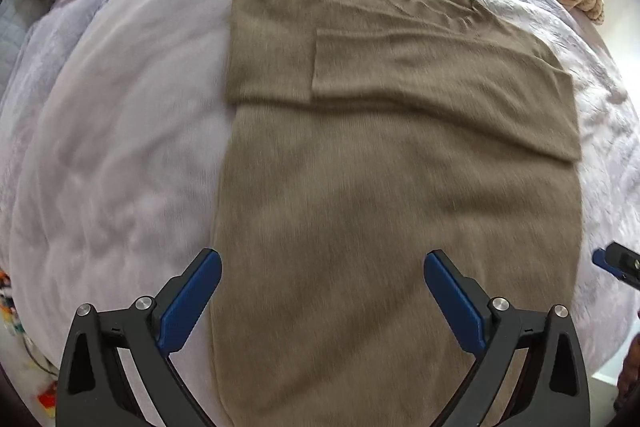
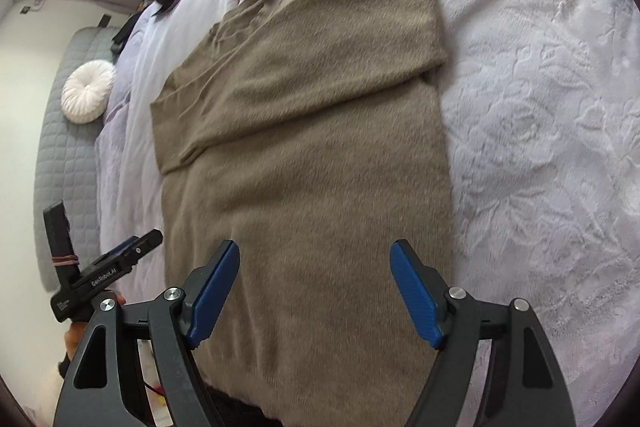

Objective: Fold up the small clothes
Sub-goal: 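Move both tools to the sweater hem and grasp it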

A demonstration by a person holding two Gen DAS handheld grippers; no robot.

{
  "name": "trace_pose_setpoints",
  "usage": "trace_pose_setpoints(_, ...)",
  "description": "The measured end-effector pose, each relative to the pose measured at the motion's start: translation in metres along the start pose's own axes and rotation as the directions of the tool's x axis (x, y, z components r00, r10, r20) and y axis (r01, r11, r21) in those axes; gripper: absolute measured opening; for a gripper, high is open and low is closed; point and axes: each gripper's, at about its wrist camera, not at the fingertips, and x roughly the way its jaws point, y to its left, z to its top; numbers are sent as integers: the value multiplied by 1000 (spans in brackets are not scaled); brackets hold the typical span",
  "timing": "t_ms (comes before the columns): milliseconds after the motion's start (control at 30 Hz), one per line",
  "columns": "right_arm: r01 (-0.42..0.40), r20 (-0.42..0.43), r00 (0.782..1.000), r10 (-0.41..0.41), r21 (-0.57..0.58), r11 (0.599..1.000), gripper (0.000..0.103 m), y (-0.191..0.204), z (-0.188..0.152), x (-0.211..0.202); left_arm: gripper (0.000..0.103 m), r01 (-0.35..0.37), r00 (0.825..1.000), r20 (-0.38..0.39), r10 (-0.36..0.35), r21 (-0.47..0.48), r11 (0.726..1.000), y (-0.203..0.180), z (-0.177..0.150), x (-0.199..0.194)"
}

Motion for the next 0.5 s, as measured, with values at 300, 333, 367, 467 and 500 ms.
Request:
trace_pose_setpoints(300,-71,-97,992,75,45,996,80,-24,-52,6,101,23,995,-92,-33,-110,994,55,-94,-4)
trace_pose_setpoints(333,-73,-103,992,79,60,995,80,-28,-61,7,101,38,994,-94,-49,-114,993,59,-99,-3)
trace_pose_setpoints(367,-74,-106,991,82,76,994,80,-32,-69,7,101,67,992,-101,-80,-120,990,65,-109,-1)
trace_pose_setpoints(467,-84,-111,989,101,146,986,80,-47,-97,7,101,144,978,-134,-159,-116,983,77,-128,7)
trace_pose_setpoints(500,-94,-112,987,115,177,980,80,-52,-109,9,101,169,972,-145,-184,-109,980,78,-133,11)
